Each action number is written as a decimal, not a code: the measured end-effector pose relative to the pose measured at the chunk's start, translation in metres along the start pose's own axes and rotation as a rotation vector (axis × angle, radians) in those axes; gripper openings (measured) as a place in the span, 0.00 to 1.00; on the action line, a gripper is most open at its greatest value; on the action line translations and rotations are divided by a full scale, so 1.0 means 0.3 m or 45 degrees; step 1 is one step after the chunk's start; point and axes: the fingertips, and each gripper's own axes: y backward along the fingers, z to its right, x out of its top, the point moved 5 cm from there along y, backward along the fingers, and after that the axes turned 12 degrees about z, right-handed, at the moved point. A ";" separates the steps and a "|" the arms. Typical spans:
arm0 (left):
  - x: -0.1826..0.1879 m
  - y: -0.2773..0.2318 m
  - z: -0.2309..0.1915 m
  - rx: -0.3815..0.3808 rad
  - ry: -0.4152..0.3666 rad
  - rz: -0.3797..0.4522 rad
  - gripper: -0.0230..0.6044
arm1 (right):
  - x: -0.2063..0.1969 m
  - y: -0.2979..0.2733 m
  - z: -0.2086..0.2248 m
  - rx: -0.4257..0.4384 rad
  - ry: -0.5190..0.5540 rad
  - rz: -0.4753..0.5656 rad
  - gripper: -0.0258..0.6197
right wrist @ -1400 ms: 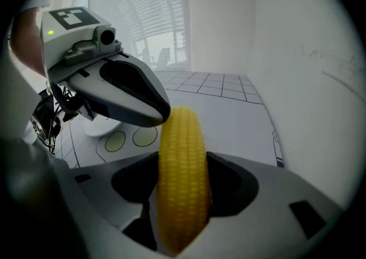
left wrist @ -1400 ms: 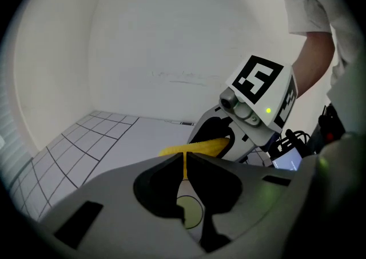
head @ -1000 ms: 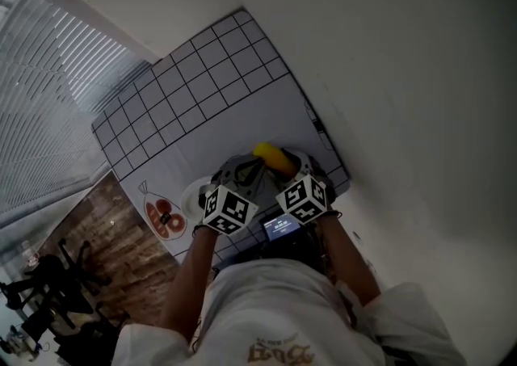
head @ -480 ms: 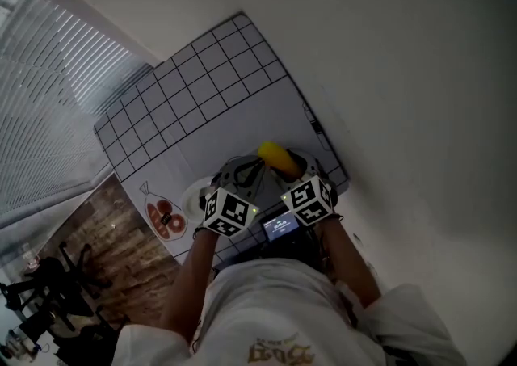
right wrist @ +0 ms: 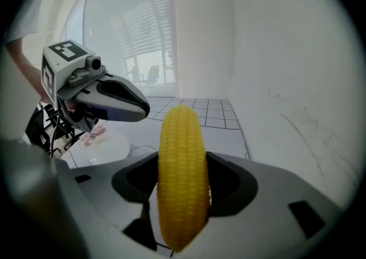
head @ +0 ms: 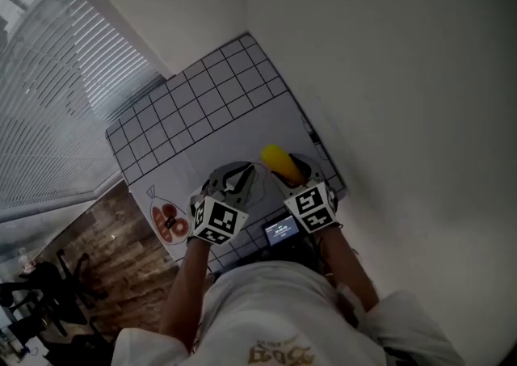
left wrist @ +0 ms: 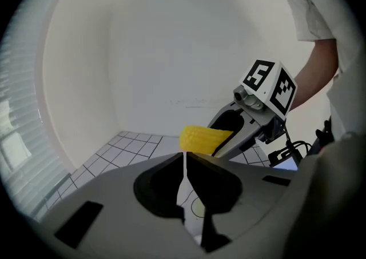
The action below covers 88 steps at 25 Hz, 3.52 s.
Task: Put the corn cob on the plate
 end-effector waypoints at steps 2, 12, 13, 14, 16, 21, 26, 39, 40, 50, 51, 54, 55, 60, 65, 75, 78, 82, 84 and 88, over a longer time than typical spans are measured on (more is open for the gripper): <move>0.019 0.013 -0.005 0.026 0.001 0.020 0.05 | 0.019 0.011 0.000 -0.001 0.020 0.015 0.43; 0.053 0.069 0.003 0.084 0.007 0.048 0.05 | 0.090 0.018 -0.033 0.043 0.077 0.039 0.43; 0.053 0.075 0.001 0.094 0.011 0.050 0.05 | 0.096 0.014 -0.040 0.054 0.083 0.040 0.43; 0.051 0.083 0.000 0.103 0.015 0.050 0.05 | 0.102 0.011 -0.050 0.066 0.089 0.041 0.43; 0.044 0.104 -0.001 0.122 0.023 0.046 0.05 | 0.111 0.007 -0.073 0.094 0.095 0.041 0.43; 0.024 0.176 -0.015 0.202 0.043 0.034 0.05 | 0.126 -0.023 -0.136 0.180 0.114 0.036 0.43; -0.011 0.272 -0.032 0.303 0.085 0.023 0.05 | 0.152 -0.070 -0.226 0.281 0.168 0.035 0.43; -0.119 0.499 -0.053 0.569 0.208 -0.004 0.05 | 0.195 -0.186 -0.456 0.564 0.370 -0.008 0.43; -0.126 0.511 -0.053 0.585 0.215 -0.006 0.05 | 0.199 -0.193 -0.469 0.581 0.384 -0.009 0.43; -0.206 0.601 -0.031 0.671 0.303 -0.036 0.05 | 0.197 -0.242 -0.579 0.714 0.473 -0.040 0.43; -0.211 0.607 -0.030 0.678 0.309 -0.036 0.05 | 0.195 -0.246 -0.586 0.726 0.483 -0.043 0.43; -0.228 0.617 -0.021 0.689 0.323 -0.038 0.05 | 0.185 -0.254 -0.603 0.756 0.519 -0.047 0.43; -0.233 0.618 -0.019 0.691 0.327 -0.040 0.05 | 0.183 -0.255 -0.606 0.763 0.534 -0.049 0.43; -0.256 0.613 -0.019 0.700 0.345 -0.039 0.05 | 0.166 -0.266 -0.612 0.816 0.573 -0.066 0.43; -0.294 0.616 -0.002 0.710 0.371 -0.052 0.05 | 0.135 -0.286 -0.629 0.879 0.650 -0.085 0.43; -0.369 0.625 0.032 0.733 0.426 -0.105 0.05 | 0.047 -0.310 -0.643 0.965 0.774 -0.162 0.43; -0.388 0.624 0.033 0.738 0.461 -0.102 0.05 | 0.020 -0.317 -0.648 0.993 0.848 -0.179 0.43; -0.408 0.624 0.037 0.743 0.498 -0.098 0.05 | -0.019 -0.323 -0.657 1.040 0.956 -0.200 0.43; -0.416 0.626 0.040 0.747 0.506 -0.104 0.05 | -0.029 -0.325 -0.664 1.056 0.990 -0.202 0.43; -0.428 0.633 0.042 0.752 0.528 -0.110 0.05 | -0.042 -0.329 -0.682 1.116 1.037 -0.204 0.43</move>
